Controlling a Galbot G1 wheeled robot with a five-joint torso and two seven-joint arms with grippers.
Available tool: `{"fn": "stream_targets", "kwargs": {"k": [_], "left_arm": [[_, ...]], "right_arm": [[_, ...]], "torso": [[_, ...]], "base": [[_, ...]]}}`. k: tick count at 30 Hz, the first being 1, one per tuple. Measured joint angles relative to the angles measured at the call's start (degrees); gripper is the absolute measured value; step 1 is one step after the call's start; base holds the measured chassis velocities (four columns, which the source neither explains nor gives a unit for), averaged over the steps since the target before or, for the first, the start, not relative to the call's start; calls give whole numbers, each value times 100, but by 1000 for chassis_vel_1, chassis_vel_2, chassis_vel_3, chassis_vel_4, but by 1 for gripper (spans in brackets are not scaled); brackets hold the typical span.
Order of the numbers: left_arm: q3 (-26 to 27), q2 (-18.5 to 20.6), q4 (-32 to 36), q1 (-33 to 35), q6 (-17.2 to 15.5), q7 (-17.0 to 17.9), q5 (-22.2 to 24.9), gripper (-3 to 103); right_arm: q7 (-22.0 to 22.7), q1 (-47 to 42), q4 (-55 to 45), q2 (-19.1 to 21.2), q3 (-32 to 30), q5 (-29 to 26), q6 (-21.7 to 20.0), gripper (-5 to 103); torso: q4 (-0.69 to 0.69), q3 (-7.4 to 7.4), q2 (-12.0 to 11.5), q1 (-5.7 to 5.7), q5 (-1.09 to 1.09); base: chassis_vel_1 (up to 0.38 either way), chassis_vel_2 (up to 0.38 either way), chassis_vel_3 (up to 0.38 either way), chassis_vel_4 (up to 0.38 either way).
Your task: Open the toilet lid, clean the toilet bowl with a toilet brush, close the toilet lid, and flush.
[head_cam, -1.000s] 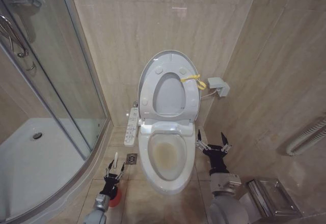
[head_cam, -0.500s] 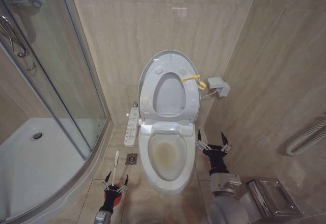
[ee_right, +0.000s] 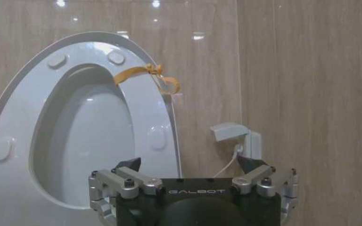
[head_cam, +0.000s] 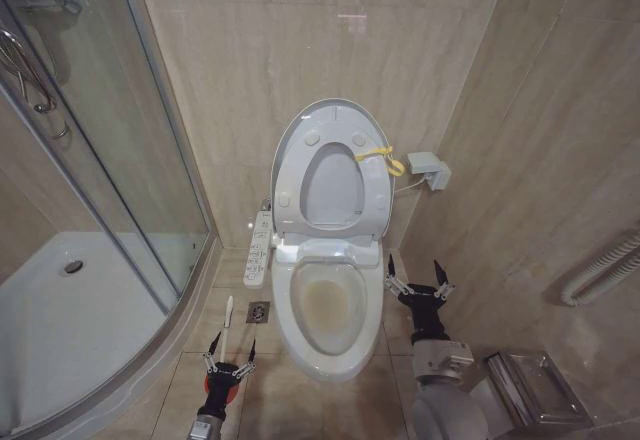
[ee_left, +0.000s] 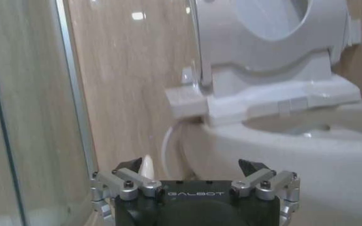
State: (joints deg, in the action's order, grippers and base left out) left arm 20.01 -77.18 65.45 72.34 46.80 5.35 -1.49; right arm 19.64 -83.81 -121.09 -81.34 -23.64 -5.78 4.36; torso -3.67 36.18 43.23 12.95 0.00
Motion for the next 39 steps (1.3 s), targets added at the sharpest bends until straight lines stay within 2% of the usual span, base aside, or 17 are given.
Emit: {"fn": "stream_targets", "kwargs": {"k": [5,7,9,11,18,20,23,25,28,32,39], "left_arm": [[49,87,529,145,2,361,-74,100],[61,101,618,161,2,406,-83,100],[116,152,980,245,2,519,-109,100],[132,165,1096,274,2,547,-112,100],[342,295,2262,604,-57,619,-181,98],[366,307,2390,635,-93,620,-188,97],[458,337,3034,773,-346,619,-185,97],[475,343,3168,792,-411,619,-176,97],[508,384,3680,886,-726,639,-69,97],[518,442,4079,1002,-986,656,129,97],[569,440,4130,1077,-1032,652,204,97]], "right_arm": [[0,0,0,0,0,0,0,100],[0,0,0,0,0,0,0,100],[0,0,0,0,0,0,0,100],[0,0,0,0,0,0,0,100],[0,0,0,0,0,0,0,100],[0,0,0,0,0,0,0,100],[0,0,0,0,0,0,0,100],[0,0,0,0,0,0,0,100],[0,0,0,0,0,0,0,100],[0,0,0,0,0,0,0,100],[0,0,0,0,0,0,0,100]], "torso": [[0,0,0,0,0],[0,0,0,0,0],[-1,0,0,0,0],[0,0,0,0,0],[0,0,0,0,0],[0,0,0,0,0],[0,0,0,0,0],[0,0,0,0,0],[0,0,0,0,0],[0,0,0,0,1],[0,0,0,0,1]], "base": [[0,0,0,0],[0,0,0,0],[0,0,0,0],[0,0,0,0],[0,0,0,0],[0,0,0,0],[0,0,0,0],[0,0,0,0],[0,0,0,0],[0,0,0,0],[0,0,0,0]]}}
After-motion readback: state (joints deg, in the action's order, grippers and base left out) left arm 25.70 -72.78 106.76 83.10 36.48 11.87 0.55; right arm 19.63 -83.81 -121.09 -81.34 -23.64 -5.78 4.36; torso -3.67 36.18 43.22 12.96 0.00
